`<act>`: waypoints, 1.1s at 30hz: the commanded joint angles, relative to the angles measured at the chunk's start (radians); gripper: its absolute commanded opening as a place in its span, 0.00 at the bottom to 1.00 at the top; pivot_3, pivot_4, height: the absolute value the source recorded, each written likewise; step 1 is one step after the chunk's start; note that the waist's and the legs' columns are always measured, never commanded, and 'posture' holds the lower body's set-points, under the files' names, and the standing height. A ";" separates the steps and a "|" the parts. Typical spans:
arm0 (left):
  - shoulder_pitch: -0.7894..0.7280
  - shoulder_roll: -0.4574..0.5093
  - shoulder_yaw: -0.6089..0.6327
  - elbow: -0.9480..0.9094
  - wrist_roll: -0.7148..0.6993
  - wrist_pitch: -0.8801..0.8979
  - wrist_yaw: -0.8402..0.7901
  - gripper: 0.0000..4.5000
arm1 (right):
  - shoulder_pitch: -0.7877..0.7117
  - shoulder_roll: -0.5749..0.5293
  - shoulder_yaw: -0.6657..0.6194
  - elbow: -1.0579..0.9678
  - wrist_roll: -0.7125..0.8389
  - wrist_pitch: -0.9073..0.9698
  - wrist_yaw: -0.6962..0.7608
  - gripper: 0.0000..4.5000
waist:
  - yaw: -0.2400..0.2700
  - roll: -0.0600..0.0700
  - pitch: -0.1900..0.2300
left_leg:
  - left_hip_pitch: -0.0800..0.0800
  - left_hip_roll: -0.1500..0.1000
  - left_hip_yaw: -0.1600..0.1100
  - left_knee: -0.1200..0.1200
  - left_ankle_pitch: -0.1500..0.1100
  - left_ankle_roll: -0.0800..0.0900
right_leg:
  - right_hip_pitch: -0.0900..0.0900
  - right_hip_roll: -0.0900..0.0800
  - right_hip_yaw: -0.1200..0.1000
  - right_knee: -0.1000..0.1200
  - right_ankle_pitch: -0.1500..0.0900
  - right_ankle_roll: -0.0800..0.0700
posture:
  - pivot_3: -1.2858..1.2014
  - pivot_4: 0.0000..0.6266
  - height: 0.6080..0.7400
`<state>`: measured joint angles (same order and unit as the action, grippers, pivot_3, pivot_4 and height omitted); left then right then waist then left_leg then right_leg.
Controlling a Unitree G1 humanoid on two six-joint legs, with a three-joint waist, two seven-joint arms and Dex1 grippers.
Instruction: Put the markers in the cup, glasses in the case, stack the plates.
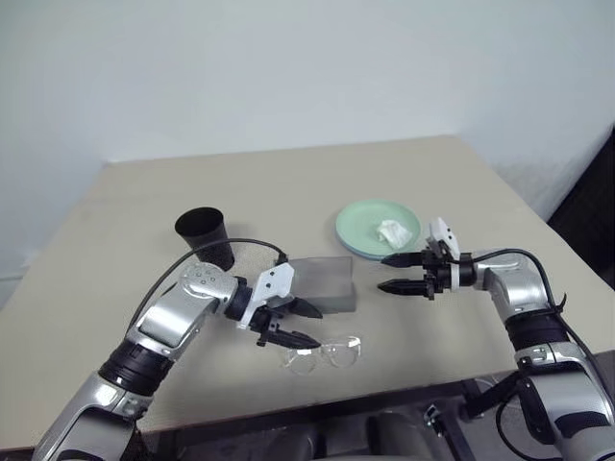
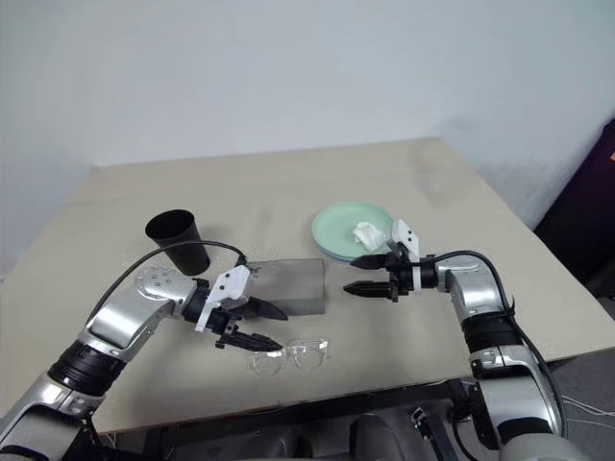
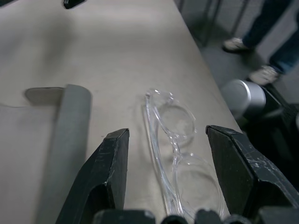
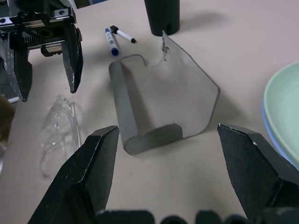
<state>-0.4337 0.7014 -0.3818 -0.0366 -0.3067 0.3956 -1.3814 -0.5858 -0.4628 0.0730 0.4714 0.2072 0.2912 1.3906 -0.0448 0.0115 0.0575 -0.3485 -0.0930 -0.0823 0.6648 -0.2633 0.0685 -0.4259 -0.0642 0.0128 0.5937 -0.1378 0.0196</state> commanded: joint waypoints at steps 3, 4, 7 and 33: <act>-0.101 -0.050 -0.062 0.107 0.072 -0.065 -0.063 0.61 | 0.040 -0.002 -0.031 -0.118 0.055 0.031 -0.059 0.81 | 0.000 0.000 0.000 | 0.000 0.000 0.000 0.000 0.000 0.000 | 0.000 0.000 0.000 0.000 0.000 0.000 | 0.52 0.00 1.00; -0.113 -0.058 -0.070 0.123 0.082 -0.073 -0.071 0.61 | 0.051 -0.003 -0.033 -0.134 0.060 0.037 -0.069 0.81 | 0.000 0.000 0.000 | -0.001 0.000 0.000 0.000 0.000 0.000 | 0.000 0.000 0.000 0.000 0.000 0.000 | 0.52 0.00 1.00; -0.139 -0.078 -0.093 0.163 0.114 -0.097 -0.089 0.61 | 0.081 -0.008 -0.037 -0.174 0.075 0.052 -0.097 0.81 | 0.000 0.000 0.000 | -0.001 0.000 0.000 0.000 0.000 0.000 | 0.000 0.000 0.000 0.000 0.000 0.000 | 0.52 0.00 1.00; -0.135 -0.106 -0.134 0.177 0.211 -0.132 -0.104 0.10 | 0.084 -0.005 -0.024 -0.162 0.090 0.042 -0.181 0.82 | 0.000 -0.001 0.000 | -0.002 0.000 0.000 0.003 0.002 0.004 | 0.001 0.000 0.000 -0.001 0.000 0.001 | 0.52 0.00 1.00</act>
<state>-0.5597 0.5854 -0.5297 0.1534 -0.1084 0.2714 -1.4849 -0.4689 -0.4661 0.0578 0.3234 0.2841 0.3499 1.2143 -0.0447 0.0103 0.0579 -0.3501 -0.0928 -0.0826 0.6674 -0.2613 0.0723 -0.4252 -0.0646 0.0126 0.5930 -0.1382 0.0202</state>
